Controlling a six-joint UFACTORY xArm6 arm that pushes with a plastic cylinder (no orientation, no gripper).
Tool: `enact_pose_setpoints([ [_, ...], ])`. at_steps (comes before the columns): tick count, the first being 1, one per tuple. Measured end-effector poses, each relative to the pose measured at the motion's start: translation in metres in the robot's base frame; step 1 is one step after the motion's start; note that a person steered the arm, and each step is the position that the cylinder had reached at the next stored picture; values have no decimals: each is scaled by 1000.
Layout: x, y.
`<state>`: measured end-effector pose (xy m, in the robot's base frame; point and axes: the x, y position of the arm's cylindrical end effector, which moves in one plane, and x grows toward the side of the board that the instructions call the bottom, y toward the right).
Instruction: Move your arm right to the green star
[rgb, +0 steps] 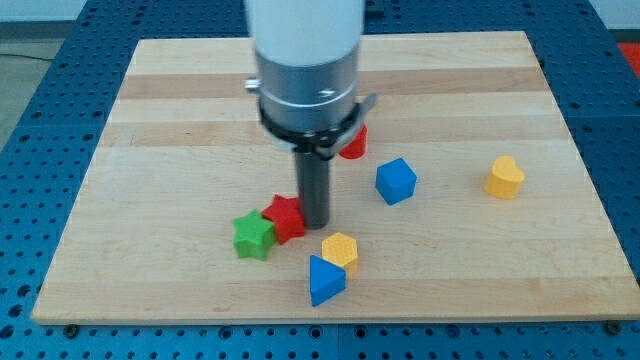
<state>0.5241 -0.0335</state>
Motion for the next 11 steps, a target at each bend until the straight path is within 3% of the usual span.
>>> enact_pose_setpoints([
  [1,-7,-35],
  [3,-16,-44],
  [4,-41,-30],
  [5,-79,-112],
  [6,-13,-171],
  [7,64,-184],
  [9,70,-97],
  [11,28,-49],
])
